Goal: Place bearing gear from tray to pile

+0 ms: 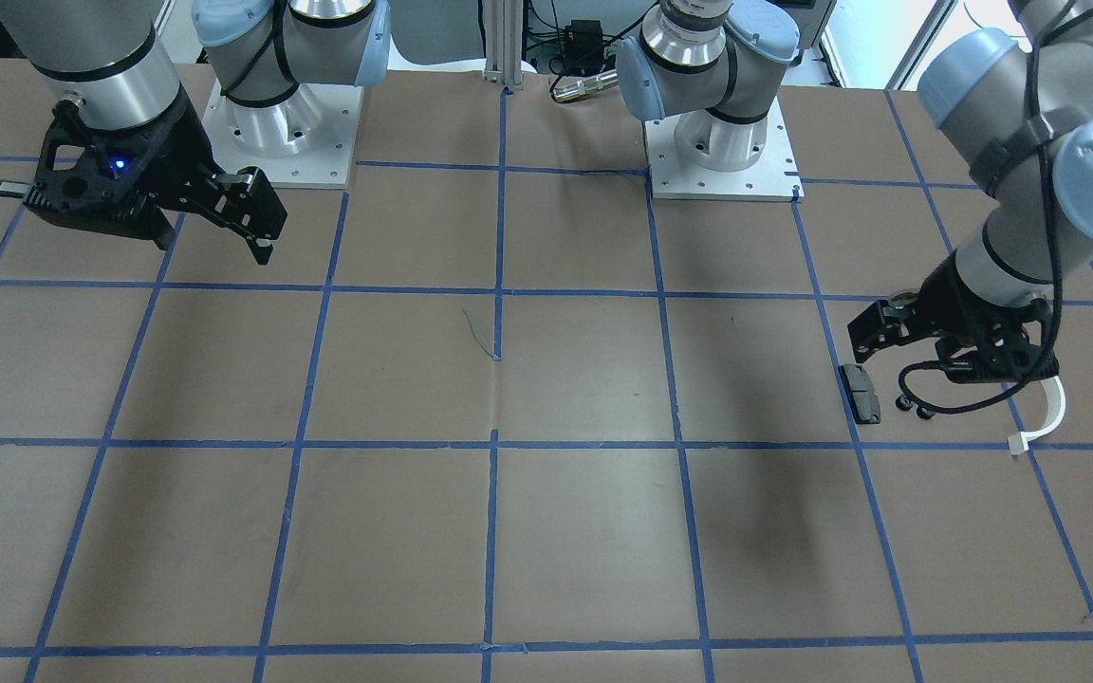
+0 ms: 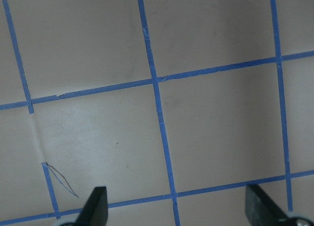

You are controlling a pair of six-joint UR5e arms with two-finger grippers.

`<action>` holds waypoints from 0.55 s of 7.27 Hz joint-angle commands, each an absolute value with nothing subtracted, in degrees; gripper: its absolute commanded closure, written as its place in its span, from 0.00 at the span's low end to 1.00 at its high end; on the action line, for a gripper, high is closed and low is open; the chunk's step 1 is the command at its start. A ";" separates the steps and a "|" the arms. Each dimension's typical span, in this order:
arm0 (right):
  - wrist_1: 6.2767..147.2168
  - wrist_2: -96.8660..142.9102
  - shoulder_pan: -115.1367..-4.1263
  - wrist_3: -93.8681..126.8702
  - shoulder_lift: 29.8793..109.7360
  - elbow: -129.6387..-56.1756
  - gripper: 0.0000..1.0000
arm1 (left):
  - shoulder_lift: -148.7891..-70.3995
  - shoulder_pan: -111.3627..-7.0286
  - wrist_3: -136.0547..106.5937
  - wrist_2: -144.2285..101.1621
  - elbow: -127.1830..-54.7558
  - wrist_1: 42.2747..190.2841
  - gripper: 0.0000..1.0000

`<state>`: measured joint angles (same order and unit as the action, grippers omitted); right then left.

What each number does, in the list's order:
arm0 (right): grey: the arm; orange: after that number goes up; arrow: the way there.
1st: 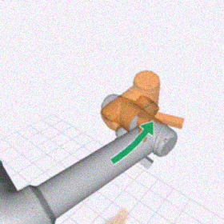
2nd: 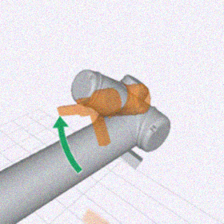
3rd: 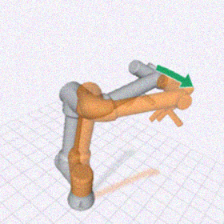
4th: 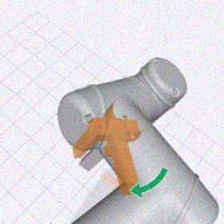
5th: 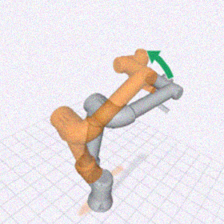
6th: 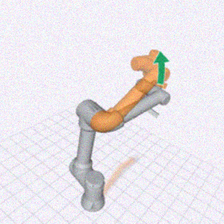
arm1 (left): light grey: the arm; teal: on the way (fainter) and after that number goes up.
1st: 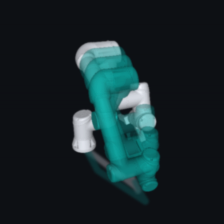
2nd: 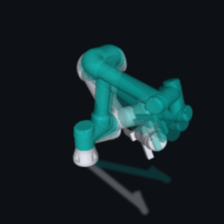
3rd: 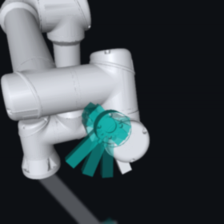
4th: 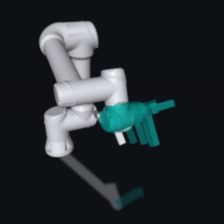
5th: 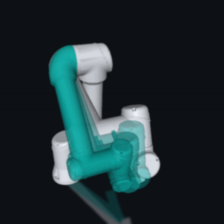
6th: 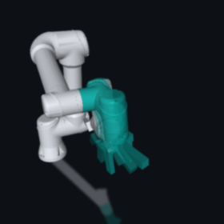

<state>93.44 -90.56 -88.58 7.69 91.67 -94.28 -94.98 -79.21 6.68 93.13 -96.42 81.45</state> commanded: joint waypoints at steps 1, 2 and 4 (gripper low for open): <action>93.34 -90.45 -88.59 7.56 92.11 -93.61 0.00 | -92.47 -88.99 -2.09 91.93 -90.99 91.09 0.00; 93.25 -90.09 -88.68 7.82 92.20 -93.69 0.00 | -91.76 -91.21 -3.07 91.24 -90.10 91.23 0.00; 90.02 -90.35 -88.59 7.47 92.11 -93.69 0.00 | -89.75 -92.11 -2.90 92.54 -88.95 91.58 0.00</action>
<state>92.15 -90.33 -88.65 7.56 92.11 -93.71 -91.00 -91.22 -2.66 91.78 -89.69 90.92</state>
